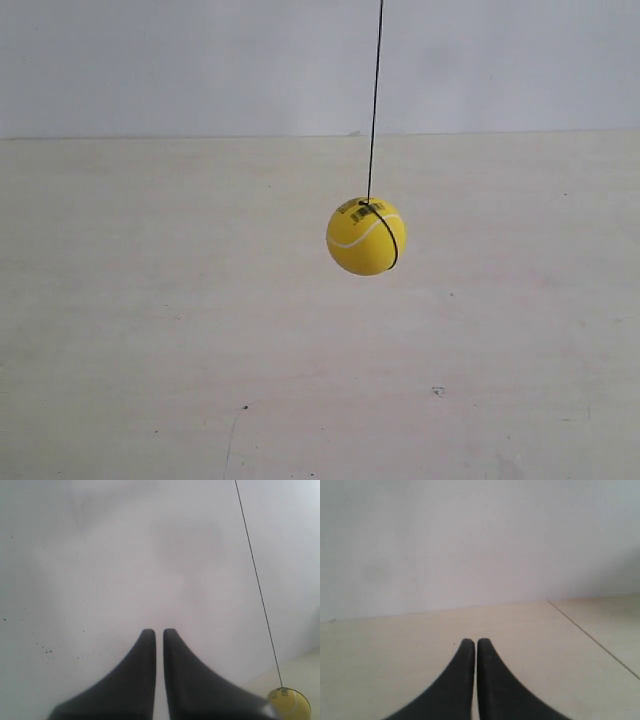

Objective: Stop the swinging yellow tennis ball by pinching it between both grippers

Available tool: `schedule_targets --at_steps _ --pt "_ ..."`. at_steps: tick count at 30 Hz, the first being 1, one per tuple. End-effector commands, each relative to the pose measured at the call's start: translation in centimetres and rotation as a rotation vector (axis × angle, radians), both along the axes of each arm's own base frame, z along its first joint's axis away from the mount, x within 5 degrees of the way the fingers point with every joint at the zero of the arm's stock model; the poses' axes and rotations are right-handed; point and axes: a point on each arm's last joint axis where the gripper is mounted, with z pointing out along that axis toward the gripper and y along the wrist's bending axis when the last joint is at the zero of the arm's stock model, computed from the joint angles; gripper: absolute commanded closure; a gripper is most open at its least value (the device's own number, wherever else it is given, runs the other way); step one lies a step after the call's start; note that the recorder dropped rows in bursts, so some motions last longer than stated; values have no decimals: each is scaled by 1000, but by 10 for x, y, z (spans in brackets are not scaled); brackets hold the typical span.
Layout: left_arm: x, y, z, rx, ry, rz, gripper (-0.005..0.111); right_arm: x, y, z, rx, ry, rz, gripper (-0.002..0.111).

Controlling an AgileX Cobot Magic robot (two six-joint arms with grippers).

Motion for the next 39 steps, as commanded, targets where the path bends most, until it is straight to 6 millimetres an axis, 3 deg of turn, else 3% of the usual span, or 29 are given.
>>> schedule_targets --at_steps 1,8,21,26,30,39 --pt "0 0 -1 -17 10 -7 102 -4 1 -8 -8 73 0 108" --pt "0 0 -1 -17 10 -7 102 -22 3 -12 -13 60 -7 108" --pt "0 0 -1 -17 10 -7 102 -24 4 -19 13 126 6 108" --pt "0 0 -1 -17 10 -7 102 -23 16 -19 -94 133 226 108" --pt "0 0 -1 -16 8 -9 102 -23 11 -21 -78 156 140 108" --pt "0 0 -1 -16 8 -9 102 -25 11 -29 -77 245 135 108"
